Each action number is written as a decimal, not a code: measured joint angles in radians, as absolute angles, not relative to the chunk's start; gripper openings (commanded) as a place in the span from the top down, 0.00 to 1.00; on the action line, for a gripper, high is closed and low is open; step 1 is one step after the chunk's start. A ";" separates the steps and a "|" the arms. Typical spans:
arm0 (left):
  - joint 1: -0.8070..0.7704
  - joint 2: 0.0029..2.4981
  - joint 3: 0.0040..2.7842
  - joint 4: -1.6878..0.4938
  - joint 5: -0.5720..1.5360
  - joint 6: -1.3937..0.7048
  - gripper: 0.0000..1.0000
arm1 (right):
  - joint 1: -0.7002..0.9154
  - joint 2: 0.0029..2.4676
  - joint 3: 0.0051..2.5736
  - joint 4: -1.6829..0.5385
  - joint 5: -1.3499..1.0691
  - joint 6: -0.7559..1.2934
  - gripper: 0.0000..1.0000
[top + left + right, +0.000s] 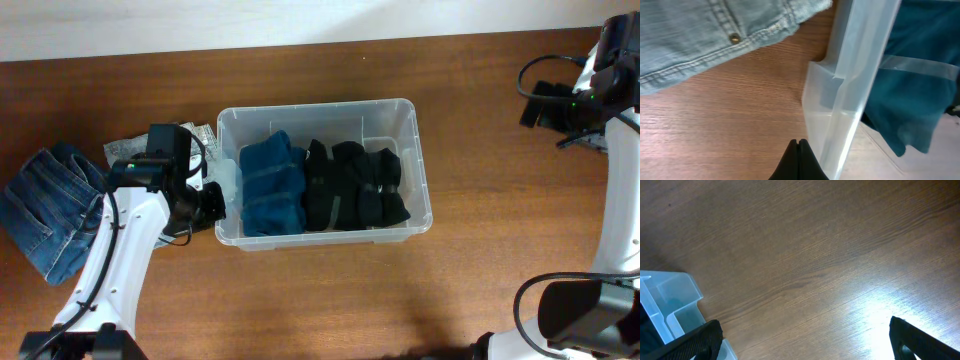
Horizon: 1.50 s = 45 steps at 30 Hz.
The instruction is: Pack container
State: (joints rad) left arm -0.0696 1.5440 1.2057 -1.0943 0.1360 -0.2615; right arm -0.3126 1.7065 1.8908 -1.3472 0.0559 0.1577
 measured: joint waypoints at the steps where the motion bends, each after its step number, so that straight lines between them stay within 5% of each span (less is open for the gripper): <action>1: -0.070 1.544 1.206 -1.094 0.148 -0.258 0.99 | -0.313 1.707 1.891 -1.347 0.056 0.159 0.01; 15: -0.001 1.544 1.206 -1.053 0.155 -0.250 0.97 | -0.313 1.707 1.891 -1.347 0.056 0.158 0.01; 21: 0.119 1.545 1.208 -1.009 0.123 -0.241 0.29 | -0.313 1.707 1.891 -1.347 0.056 0.158 0.01; 25: 0.154 1.545 1.208 -0.978 0.085 -0.237 0.05 | -0.313 1.707 1.891 -1.347 0.056 0.158 0.01; 45: 0.169 1.648 1.208 -0.860 -0.039 -0.312 0.01 | -0.313 1.707 1.891 -1.347 0.056 0.158 0.01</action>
State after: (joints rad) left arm 0.1692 1.6478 1.2083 -0.8597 -0.0387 -0.3119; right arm -0.3126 1.7065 1.8908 -1.3472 0.0559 0.1581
